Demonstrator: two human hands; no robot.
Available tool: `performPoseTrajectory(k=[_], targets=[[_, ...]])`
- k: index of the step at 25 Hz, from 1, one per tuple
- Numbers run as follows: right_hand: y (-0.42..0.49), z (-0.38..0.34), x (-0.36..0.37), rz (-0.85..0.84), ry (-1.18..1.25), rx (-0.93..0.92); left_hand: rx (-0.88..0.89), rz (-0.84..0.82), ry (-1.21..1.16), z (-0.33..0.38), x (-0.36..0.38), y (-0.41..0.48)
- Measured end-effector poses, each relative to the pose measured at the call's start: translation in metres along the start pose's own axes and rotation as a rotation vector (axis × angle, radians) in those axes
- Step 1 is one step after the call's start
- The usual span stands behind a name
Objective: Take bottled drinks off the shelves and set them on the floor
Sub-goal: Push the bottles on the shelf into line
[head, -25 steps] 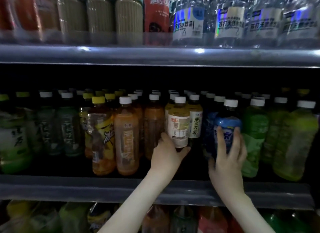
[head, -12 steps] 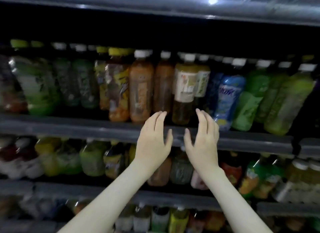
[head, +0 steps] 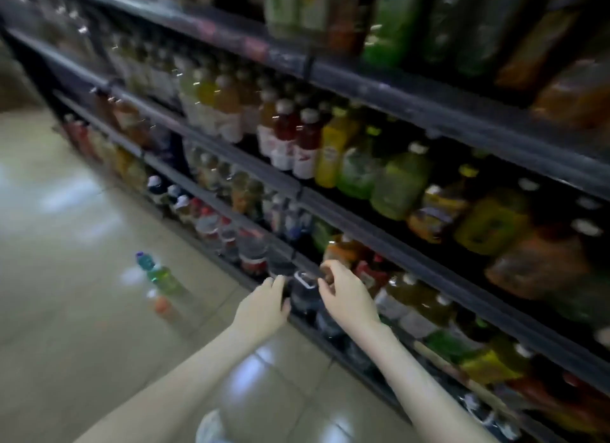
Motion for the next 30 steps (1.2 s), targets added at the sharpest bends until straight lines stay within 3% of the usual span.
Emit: performPoseTrajectory(k=[6, 11, 15, 19, 23, 28, 30], targets=[[0.137, -0.154, 0.155, -0.372, -0.017, -0.046, -0.368, 0.017, 0.008, -0.247, -0.109, 0.017], [0.235, -0.257, 0.243, -0.545, -0.050, -0.124, -0.503, 0.056, -0.022, -0.376, -0.186, 0.070], [0.329, -0.292, 0.331, -0.643, -0.108, -0.119, -0.540, 0.064, -0.086, -0.463, -0.198, 0.137], [0.406, -0.329, 0.447, -0.811, -0.177, -0.188, -0.649, 0.110, -0.167, -0.575, -0.178, 0.189], [0.457, -0.348, 0.607, -0.888, -0.301, -0.260, -0.828, 0.132, -0.275, -0.706, -0.112, 0.231], [0.473, -0.322, 0.805, -1.068, -0.535, -0.395, -0.915, 0.097, -0.368, -0.828, 0.000, 0.255], [0.468, -0.312, 0.854, -1.042, -0.550, -0.476, -0.905, 0.079, -0.391, -0.853, 0.027, 0.253]])
Point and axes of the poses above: each hand's wrist, its own y-axis towards the middle knuckle, its own x-axis out of the palm, z = x × y, the point moved 2 cm from there along y, towards the middle knuckle, and after that the axes turned 14 degrees about -y, right-handed, at the moved point
